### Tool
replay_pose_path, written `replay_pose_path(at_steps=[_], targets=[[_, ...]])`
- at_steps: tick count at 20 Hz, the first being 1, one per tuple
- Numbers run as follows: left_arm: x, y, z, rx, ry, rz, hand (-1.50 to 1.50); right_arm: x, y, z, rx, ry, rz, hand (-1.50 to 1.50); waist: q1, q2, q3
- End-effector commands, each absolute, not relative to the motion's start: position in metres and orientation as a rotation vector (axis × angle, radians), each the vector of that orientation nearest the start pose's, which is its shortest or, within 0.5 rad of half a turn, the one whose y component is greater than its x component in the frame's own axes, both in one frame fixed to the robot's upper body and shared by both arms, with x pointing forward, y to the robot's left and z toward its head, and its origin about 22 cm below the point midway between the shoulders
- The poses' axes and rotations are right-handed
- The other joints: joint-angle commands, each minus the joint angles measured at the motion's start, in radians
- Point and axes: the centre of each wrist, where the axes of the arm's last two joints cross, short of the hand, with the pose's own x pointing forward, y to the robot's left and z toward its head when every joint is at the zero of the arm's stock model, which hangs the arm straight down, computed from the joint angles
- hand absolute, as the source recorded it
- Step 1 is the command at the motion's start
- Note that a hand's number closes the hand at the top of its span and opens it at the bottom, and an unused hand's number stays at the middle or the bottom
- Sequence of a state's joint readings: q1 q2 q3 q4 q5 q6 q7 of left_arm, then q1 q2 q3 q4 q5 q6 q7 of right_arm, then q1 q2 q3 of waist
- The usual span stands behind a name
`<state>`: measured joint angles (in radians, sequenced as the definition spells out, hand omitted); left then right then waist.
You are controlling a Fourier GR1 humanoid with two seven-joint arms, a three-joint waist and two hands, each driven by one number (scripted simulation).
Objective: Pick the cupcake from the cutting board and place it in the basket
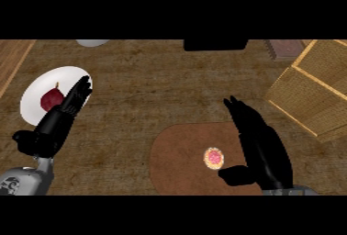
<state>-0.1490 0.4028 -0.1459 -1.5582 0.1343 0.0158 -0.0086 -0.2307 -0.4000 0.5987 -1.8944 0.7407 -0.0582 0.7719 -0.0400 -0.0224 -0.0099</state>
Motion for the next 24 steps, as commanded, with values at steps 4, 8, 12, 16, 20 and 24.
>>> replay_pose_path(at_steps=[4, 8, 12, 16, 20, 24], targets=[[0.274, 0.269, 0.053, 0.073, -1.670, -0.356, 0.00, 0.173, -0.147, 0.168, -0.732, -1.163, 1.096, -1.50, 0.010, 0.009, 0.005], [0.276, 0.268, 0.040, 0.050, -1.684, -0.364, 0.00, 0.163, -0.159, 0.204, -0.749, -1.145, 1.054, -1.50, 0.021, 0.017, 0.006], [0.282, 0.257, 0.079, 0.046, -1.693, -0.377, 0.00, 0.149, -0.171, 0.209, -0.741, -1.134, 1.016, -1.50, 0.028, 0.015, 0.008], [0.269, 0.272, 0.071, 0.052, -1.667, -0.379, 0.00, 0.150, -0.172, 0.206, -0.766, -1.120, 1.008, -1.50, 0.038, 0.017, 0.009], [0.274, 0.275, 0.053, 0.043, -1.680, -0.352, 0.00, 0.162, -0.177, 0.198, -0.735, -1.172, 0.919, -1.50, 0.038, 0.021, 0.009], [0.286, 0.257, 0.059, 0.043, -1.701, -0.383, 0.00, 0.179, -0.161, 0.158, -0.705, -1.200, 0.908, -1.50, 0.037, 0.023, 0.010]])
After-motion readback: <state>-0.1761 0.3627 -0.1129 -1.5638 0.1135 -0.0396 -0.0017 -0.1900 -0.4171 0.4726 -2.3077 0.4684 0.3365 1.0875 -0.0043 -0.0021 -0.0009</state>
